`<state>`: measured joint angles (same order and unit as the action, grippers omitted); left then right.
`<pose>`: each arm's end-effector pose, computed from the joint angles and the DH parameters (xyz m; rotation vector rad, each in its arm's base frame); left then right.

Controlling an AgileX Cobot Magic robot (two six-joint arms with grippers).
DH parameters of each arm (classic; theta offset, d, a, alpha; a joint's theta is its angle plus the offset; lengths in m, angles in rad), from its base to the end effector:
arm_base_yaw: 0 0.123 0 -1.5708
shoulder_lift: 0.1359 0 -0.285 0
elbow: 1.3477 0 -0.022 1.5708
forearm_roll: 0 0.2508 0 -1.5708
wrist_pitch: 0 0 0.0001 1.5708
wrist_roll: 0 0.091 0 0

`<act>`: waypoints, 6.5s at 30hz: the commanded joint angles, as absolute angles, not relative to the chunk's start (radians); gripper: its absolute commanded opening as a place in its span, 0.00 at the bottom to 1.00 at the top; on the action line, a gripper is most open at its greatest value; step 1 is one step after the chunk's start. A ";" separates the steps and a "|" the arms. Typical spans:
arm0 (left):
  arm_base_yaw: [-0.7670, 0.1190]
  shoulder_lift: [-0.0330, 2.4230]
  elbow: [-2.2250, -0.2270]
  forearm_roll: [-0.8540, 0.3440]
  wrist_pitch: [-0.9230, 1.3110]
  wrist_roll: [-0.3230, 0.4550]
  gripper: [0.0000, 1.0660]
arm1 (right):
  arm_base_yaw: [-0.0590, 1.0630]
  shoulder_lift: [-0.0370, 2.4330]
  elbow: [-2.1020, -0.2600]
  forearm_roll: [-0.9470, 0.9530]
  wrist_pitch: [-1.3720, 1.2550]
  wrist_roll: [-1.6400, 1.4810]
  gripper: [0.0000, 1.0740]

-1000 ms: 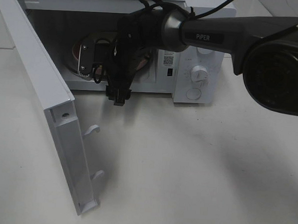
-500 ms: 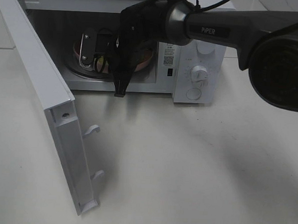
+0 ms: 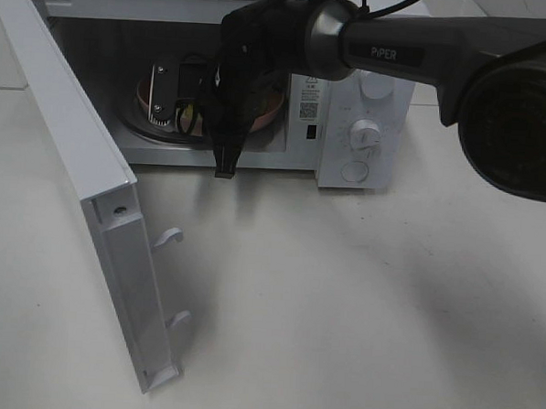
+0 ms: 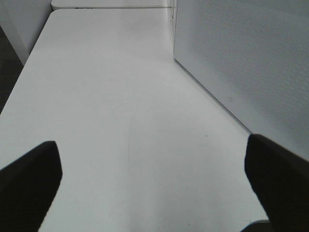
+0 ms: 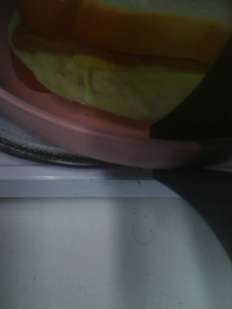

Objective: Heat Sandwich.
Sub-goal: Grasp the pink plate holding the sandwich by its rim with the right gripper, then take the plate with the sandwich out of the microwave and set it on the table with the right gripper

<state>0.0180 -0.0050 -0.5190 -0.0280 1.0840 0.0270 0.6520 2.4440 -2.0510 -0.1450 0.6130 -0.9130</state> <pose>-0.0088 -0.0024 0.2806 0.0113 2.0433 -0.0053 0.4357 0.3230 0.1484 -1.8405 1.6909 -0.2630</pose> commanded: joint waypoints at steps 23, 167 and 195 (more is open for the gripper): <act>0.020 -0.021 -0.517 -0.031 1.069 0.026 0.92 | 0.651 2.270 -1.786 -0.080 0.539 -1.189 0.00; 0.020 -0.021 -0.517 -0.030 1.069 0.026 0.92 | 0.665 1.105 -0.497 -0.696 0.604 -0.304 0.01; 0.020 -0.021 -0.517 -0.030 1.069 0.026 0.92 | 0.665 1.296 -0.598 -0.871 0.923 0.437 0.01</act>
